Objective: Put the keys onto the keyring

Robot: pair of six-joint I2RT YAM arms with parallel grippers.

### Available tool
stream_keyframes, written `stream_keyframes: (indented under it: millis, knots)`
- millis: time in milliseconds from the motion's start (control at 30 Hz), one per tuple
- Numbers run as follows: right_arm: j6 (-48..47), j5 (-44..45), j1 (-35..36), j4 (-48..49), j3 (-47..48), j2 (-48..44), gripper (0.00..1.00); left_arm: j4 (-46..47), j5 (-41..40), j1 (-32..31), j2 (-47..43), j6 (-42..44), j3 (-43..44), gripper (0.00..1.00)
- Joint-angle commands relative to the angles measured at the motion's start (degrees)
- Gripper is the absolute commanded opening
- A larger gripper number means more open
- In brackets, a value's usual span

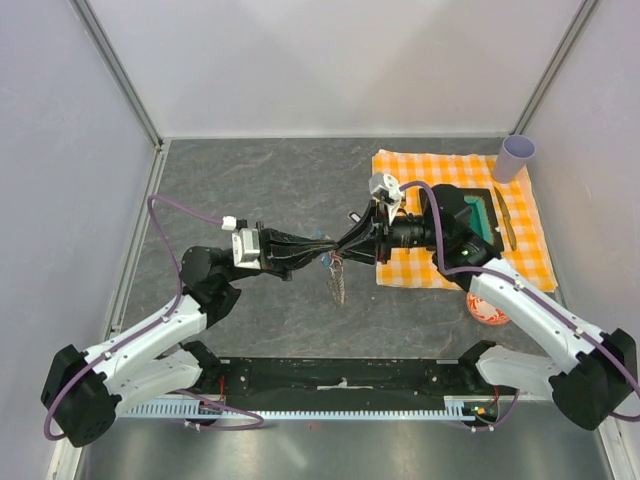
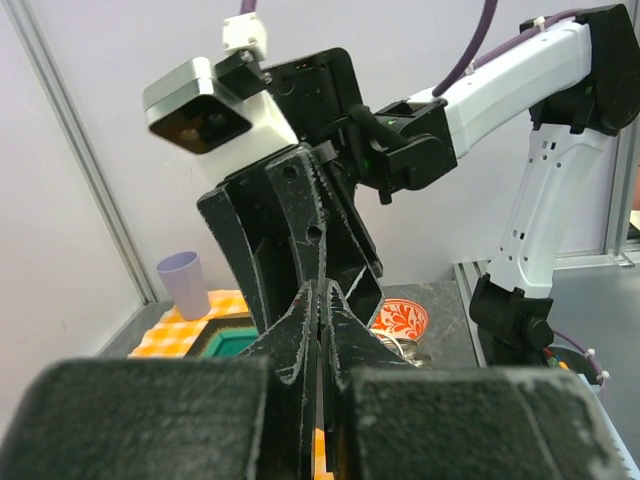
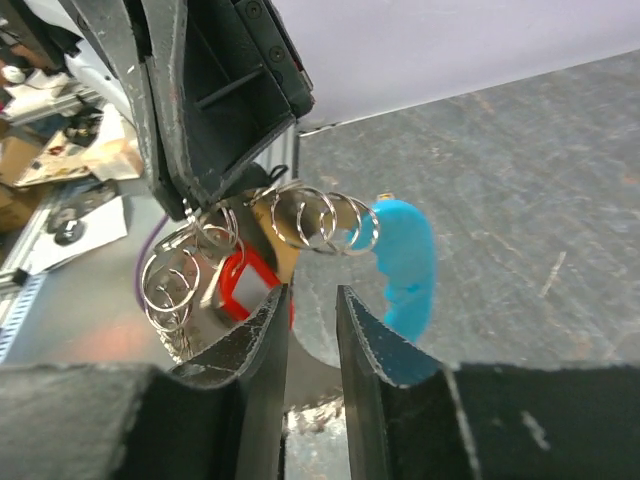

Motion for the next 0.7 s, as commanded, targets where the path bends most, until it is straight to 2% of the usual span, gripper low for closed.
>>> stream_keyframes:
  millis: [0,267,667]
  knots:
    - [-9.26,6.19,0.06,-4.72,1.76,-6.0,0.34,3.31,-2.52,-0.34,-1.81,-0.02,-0.41,0.02]
    - [-13.84,10.24,0.15,-5.87,1.59,-10.32,0.36,2.7,-2.35,-0.25,-1.99,0.07,-1.11,0.02]
    - [-7.69,2.16,0.33,5.73,0.71,-6.98,0.3,3.58,-1.91,-0.34,-1.46,-0.9,-0.76,0.02]
